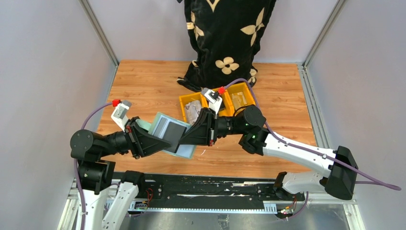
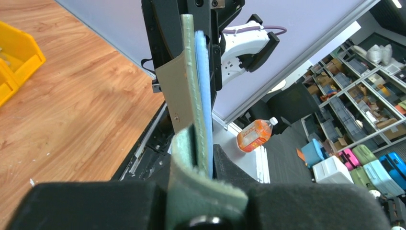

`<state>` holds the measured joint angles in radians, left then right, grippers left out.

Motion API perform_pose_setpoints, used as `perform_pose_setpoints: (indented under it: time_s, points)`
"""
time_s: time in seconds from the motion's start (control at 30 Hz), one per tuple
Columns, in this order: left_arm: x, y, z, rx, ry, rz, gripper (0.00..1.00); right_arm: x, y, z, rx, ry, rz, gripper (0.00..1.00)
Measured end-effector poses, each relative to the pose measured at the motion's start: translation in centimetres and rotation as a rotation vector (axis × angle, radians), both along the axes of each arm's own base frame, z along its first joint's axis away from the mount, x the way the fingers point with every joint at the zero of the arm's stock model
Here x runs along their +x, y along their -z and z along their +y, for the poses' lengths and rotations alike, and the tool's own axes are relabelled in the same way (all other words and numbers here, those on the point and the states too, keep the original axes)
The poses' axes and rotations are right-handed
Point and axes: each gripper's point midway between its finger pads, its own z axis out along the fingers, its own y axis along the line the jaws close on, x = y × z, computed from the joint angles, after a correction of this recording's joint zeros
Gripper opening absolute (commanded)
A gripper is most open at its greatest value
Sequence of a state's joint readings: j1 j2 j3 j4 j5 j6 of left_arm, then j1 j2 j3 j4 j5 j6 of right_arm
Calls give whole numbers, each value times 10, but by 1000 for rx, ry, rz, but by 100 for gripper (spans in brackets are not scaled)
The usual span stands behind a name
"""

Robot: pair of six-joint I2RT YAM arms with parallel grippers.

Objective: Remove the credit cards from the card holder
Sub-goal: Remove the credit card from the card holder.

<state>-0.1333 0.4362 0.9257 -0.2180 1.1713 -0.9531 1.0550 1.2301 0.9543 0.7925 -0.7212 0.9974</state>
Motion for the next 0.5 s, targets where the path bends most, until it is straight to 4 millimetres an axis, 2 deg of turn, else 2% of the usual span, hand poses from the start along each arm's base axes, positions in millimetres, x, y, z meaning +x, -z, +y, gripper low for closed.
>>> perform_pose_setpoints:
  time_s: [0.33,0.5]
  points:
    - [-4,-14,0,-11,4,-16,24,-7,-4,-6,7,7,-32,0]
    - [-4,-14,0,-11,4,-16,17,-8,-1,-6,-8,9,-40,0]
